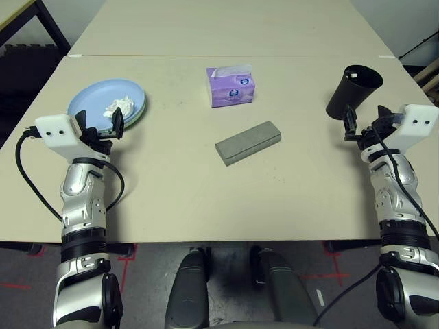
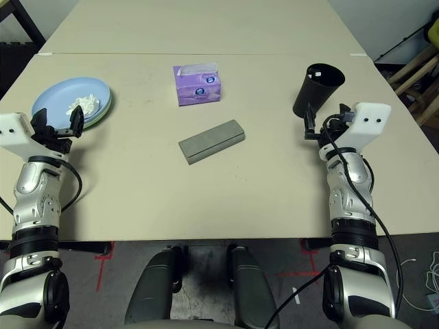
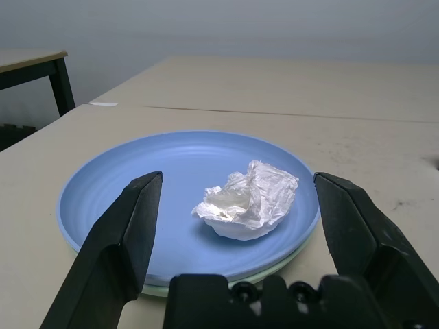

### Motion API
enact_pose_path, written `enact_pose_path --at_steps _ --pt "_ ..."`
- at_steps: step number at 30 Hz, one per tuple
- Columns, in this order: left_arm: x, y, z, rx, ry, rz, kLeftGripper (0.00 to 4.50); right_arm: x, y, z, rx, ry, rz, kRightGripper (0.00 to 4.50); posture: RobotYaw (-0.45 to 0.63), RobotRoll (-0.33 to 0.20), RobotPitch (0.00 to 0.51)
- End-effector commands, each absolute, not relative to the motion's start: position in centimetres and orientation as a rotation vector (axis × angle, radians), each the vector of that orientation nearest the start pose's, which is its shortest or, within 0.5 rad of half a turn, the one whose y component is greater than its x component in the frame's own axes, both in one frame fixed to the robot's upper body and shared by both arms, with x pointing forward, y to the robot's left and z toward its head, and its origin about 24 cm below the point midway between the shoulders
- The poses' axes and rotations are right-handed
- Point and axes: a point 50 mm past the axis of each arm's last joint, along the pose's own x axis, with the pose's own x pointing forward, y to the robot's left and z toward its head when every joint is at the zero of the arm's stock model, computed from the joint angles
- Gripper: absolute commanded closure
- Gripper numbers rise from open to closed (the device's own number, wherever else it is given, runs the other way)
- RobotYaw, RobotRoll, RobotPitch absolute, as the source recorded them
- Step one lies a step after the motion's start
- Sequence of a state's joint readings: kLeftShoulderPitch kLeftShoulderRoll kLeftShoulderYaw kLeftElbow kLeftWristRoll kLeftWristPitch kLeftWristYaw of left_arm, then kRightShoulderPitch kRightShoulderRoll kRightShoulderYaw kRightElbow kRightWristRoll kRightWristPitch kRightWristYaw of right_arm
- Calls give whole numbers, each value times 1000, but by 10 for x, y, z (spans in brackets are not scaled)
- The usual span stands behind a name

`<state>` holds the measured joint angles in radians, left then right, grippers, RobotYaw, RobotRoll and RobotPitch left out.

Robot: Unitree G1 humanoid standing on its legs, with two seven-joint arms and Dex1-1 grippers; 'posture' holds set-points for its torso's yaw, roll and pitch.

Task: Organize and tidy the items on the table.

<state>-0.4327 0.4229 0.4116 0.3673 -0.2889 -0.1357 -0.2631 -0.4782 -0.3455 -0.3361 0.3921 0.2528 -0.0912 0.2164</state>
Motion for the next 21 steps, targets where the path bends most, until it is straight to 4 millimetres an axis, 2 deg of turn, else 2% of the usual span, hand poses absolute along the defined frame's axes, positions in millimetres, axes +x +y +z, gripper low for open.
enact_pose_path --at_steps 1,21 --pt "309 301 143 26 -332 134 0 326 -268 131 17 -266 -88 17 137 0 172" --pt "312 299 143 22 -330 133 0 327 -262 133 31 -272 -81 17 121 0 172"
